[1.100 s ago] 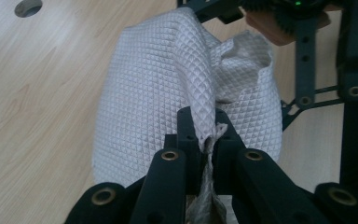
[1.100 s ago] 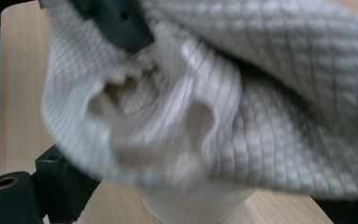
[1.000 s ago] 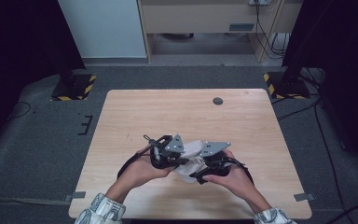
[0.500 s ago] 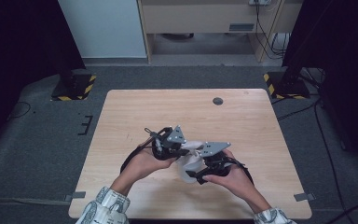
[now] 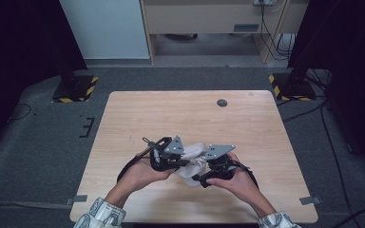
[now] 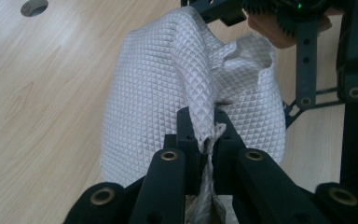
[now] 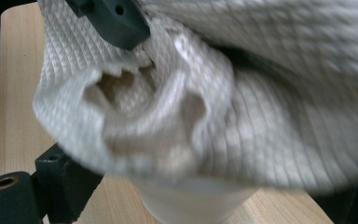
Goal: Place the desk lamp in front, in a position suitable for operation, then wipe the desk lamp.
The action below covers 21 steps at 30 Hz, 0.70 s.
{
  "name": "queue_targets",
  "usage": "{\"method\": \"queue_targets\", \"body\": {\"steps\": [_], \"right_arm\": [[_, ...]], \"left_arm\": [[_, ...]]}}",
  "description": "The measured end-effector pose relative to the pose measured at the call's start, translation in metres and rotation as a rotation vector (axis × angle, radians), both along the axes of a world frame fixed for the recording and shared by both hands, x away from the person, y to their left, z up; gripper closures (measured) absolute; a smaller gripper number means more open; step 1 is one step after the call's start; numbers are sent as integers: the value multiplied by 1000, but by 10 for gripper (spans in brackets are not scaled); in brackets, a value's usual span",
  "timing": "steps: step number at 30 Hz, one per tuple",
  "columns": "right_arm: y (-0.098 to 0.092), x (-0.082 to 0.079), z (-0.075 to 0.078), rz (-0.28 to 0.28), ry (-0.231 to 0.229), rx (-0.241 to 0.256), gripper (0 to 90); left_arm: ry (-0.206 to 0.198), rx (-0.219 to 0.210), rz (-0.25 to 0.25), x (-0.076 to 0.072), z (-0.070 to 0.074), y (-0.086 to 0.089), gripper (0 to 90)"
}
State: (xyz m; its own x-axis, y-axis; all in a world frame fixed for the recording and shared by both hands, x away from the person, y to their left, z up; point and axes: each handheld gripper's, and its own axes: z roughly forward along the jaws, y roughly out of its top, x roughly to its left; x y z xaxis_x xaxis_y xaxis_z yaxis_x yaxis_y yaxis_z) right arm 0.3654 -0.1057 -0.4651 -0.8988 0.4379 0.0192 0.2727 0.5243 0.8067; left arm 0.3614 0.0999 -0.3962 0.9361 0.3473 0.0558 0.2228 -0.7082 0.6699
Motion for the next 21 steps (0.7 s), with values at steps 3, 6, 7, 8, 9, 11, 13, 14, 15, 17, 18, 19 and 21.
{"method": "queue_targets", "body": {"steps": [3, 6, 7, 8, 9, 11, 13, 14, 15, 17, 18, 19, 21], "right_arm": [[0, 0, 0, 1, 0, 2, 96], [0, 0, 0, 1, 2, 3, 96], [0, 0, 0, 1, 3, 3, 96], [-1, 0, 0, 1, 3, 3, 96], [-1, 0, 0, 0, 3, 2, 97], [-1, 0, 0, 0, 1, 2, 97], [-1, 0, 0, 2, 2, 3, 98], [-1, 0, 0, 2, 1, 3, 98], [-1, 0, 0, 2, 1, 3, 98], [-1, 0, 0, 0, 1, 3, 97], [-1, 0, 0, 0, 1, 3, 97], [-1, 0, 0, 1, -1, 3, 97], [-1, 0, 0, 1, -1, 2, 97]], "left_arm": [[-1, -7, 0, 4, 0, -6, 846], [-10, -3, 2, 8, 1, -13, 844], [-12, -1, 7, 11, 1, -14, 843], [-12, -4, 15, 13, 1, -15, 843], [-12, -5, 25, 16, 2, -14, 842], [-15, -4, 38, 19, 2, -13, 842], [-15, -8, 60, 20, 4, -7, 842], [-15, -8, 60, 20, 4, -7, 842], [-21, 2, 65, 19, 4, -1, 842], [-16, 2, 75, 17, 4, 5, 843], [-16, 2, 75, 17, 4, 5, 843], [-11, 1, 70, 13, 2, 9, 844], [-10, 3, 64, 10, 1, 11, 844]]}}
